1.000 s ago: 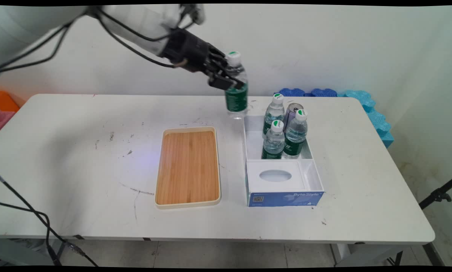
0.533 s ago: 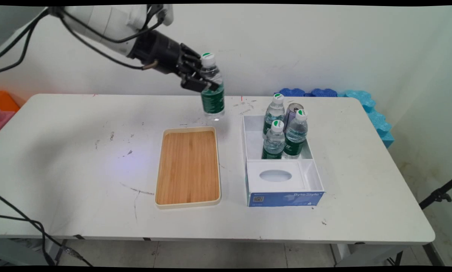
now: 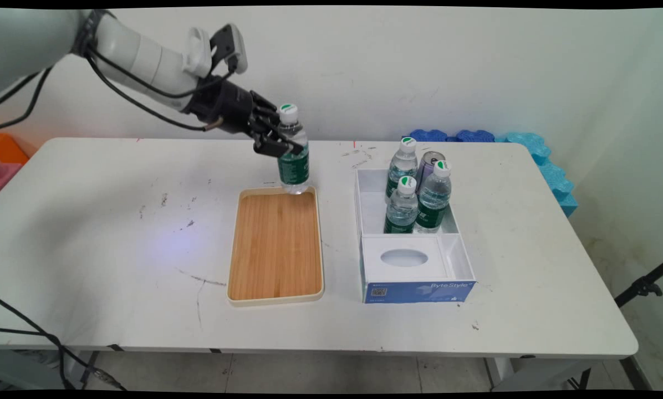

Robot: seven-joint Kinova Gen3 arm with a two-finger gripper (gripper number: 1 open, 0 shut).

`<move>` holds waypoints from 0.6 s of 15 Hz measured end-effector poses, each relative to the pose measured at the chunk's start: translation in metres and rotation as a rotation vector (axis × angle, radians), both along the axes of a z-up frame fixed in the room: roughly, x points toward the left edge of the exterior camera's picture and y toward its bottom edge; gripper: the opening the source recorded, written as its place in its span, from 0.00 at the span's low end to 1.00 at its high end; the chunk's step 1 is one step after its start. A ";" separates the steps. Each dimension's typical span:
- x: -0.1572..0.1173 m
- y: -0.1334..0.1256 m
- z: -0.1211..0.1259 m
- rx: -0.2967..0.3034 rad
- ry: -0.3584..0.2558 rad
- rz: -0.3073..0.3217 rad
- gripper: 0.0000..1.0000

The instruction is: Place the picked object on the tray

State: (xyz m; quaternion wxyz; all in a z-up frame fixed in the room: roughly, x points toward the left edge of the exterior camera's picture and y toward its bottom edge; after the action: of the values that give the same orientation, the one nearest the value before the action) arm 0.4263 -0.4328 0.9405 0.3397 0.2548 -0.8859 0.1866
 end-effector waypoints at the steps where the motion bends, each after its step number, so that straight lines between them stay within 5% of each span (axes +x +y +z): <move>1: 0.001 0.000 -0.006 0.008 -0.006 0.009 0.00; 9: 0.003 0.000 -0.044 0.049 -0.033 0.052 0.00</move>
State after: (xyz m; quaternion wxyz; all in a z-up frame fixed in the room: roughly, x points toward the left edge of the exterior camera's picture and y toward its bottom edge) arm 0.4292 -0.4324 0.8961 0.3137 0.2830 -0.8887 0.1781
